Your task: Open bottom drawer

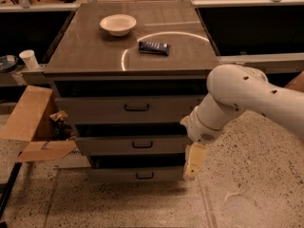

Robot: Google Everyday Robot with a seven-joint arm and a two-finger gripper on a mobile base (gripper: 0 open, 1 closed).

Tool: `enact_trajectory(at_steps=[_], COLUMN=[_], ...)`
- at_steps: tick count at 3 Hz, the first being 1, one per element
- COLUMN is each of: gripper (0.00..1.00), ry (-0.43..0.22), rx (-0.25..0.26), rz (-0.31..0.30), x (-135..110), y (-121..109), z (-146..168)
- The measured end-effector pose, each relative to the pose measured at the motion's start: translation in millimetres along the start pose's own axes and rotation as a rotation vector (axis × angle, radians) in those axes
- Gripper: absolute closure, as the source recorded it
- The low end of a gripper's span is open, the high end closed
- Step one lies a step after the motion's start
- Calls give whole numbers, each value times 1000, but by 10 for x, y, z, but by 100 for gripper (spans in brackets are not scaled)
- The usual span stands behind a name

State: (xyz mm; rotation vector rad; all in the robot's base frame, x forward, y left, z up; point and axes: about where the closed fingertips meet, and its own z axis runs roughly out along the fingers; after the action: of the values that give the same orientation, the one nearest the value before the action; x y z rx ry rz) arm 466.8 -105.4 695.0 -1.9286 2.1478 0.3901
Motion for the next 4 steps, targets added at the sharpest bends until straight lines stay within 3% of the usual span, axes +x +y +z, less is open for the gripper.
enact_trajectory(at_steps=[1, 2, 3, 4], gripper=[0, 0, 0, 0], ry=[0, 6, 9, 12], rx=[0, -25, -57, -97], rz=[0, -2, -40, -107], x=[1, 296, 691, 1166], y=[0, -101, -200, -326], z=[1, 412, 1046, 1987])
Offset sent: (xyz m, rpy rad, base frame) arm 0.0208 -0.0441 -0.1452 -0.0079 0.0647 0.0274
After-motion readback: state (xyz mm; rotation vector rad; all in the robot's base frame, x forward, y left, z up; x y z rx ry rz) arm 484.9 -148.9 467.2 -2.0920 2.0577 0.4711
